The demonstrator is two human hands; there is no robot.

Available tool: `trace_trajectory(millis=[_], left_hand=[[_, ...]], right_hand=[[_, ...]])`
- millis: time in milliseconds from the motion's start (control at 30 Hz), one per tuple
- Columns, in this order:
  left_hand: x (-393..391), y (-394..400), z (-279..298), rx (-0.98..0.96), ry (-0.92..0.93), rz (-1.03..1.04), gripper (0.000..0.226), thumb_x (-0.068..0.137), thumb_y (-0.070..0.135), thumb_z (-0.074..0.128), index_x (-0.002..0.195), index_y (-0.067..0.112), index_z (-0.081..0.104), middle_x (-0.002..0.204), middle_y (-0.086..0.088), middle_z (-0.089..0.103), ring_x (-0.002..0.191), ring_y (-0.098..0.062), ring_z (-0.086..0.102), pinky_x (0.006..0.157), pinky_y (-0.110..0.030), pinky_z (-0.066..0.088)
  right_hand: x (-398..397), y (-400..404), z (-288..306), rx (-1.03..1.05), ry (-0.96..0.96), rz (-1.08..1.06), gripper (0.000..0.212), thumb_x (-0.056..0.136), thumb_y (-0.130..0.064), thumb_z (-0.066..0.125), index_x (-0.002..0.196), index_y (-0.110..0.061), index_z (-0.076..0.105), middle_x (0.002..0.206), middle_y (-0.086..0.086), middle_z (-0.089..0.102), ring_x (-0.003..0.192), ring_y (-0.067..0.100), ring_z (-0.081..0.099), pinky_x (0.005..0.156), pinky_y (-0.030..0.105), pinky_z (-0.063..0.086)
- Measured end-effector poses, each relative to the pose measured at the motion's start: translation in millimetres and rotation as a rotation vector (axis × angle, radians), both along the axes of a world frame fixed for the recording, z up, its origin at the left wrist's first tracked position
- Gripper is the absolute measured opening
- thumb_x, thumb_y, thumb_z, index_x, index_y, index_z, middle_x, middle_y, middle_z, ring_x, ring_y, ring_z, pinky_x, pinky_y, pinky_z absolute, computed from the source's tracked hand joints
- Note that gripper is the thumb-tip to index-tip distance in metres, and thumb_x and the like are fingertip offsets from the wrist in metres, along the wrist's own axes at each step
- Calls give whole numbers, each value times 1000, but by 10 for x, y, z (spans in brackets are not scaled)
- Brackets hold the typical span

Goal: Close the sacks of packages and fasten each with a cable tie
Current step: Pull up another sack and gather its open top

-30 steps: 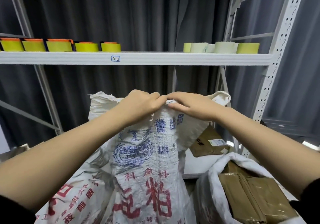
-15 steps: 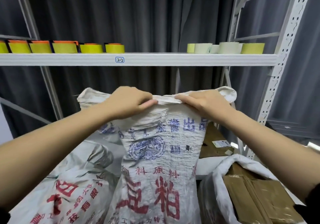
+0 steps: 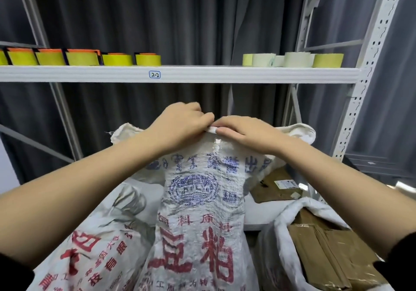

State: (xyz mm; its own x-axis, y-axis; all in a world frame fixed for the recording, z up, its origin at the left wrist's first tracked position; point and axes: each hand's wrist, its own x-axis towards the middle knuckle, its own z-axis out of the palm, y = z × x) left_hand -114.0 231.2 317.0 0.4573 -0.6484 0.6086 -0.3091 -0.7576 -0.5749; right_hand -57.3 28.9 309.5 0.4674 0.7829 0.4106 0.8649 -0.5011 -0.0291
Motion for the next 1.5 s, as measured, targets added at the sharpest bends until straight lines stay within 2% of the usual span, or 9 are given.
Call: trace_trajectory(millis=[200, 433, 567, 700, 833, 967, 1100, 1300, 1500], left_hand=[[-135, 2, -4, -334, 482, 292, 32, 93, 51, 45, 102, 21, 46, 87, -1, 64, 80, -30, 60, 60, -33, 37], [-181, 223, 355, 323, 142, 193, 27, 67, -3, 68, 82, 6, 48, 54, -10, 51, 39, -28, 48, 40, -23, 22], [-96, 180, 263, -281, 612, 123, 14, 88, 17, 56, 100, 20, 63, 87, 2, 68, 78, -16, 62, 63, -27, 39], [-81, 210, 105, -725, 981, -62, 27, 91, 45, 56, 88, 21, 69, 85, 7, 69, 74, -2, 55, 74, -27, 45], [-104, 200, 19, -480, 466, 4, 30, 82, 45, 48, 86, 24, 68, 74, 7, 66, 71, -17, 62, 59, -32, 44], [-64, 188, -85, -32, 28, -55, 20, 83, 26, 48, 80, 14, 63, 61, -2, 60, 44, -26, 55, 36, -25, 34], [-23, 144, -106, -95, 98, -20, 29, 87, 33, 44, 69, 12, 52, 50, -3, 51, 38, -27, 48, 36, -24, 28], [-119, 212, 18, -315, 457, 155, 20, 93, 39, 50, 83, 22, 49, 62, 5, 53, 65, -25, 55, 59, -35, 41], [-3, 448, 138, 109, 120, 155, 51, 91, 55, 27, 80, 11, 50, 60, -9, 56, 45, -31, 53, 45, -21, 17]], right_hand=[[40, 34, -94, 2, -247, -85, 27, 102, -37, 37, 109, -15, 52, 85, 8, 65, 78, 34, 60, 63, 41, 45], [104, -41, -91, 13, -340, -64, 37, 101, -43, 33, 128, -22, 48, 93, 5, 70, 83, 34, 63, 65, 38, 44], [191, -144, -107, 57, -467, -25, 32, 101, -35, 41, 128, -23, 52, 87, 3, 71, 71, 33, 64, 55, 36, 47], [323, -264, -299, 98, -735, -28, 48, 80, -7, 69, 122, -22, 54, 62, -2, 57, 46, 24, 53, 38, 24, 31], [267, -233, -327, 162, -714, -7, 29, 90, -19, 57, 120, -23, 56, 69, -2, 60, 52, 22, 57, 41, 24, 32], [2, -35, -182, 150, -150, -23, 42, 98, -53, 31, 127, -31, 54, 118, -13, 63, 103, 8, 59, 73, 30, 45], [-36, 128, -177, 38, -27, -47, 32, 101, -45, 34, 113, -23, 55, 99, -2, 66, 91, 25, 60, 72, 39, 45], [24, -17, -207, 122, -408, -17, 40, 97, -44, 30, 100, -19, 61, 74, 1, 59, 72, 25, 61, 51, 33, 44], [74, -45, -228, 148, -382, -54, 32, 99, -41, 39, 103, -17, 60, 73, 3, 65, 68, 30, 62, 52, 36, 46]])
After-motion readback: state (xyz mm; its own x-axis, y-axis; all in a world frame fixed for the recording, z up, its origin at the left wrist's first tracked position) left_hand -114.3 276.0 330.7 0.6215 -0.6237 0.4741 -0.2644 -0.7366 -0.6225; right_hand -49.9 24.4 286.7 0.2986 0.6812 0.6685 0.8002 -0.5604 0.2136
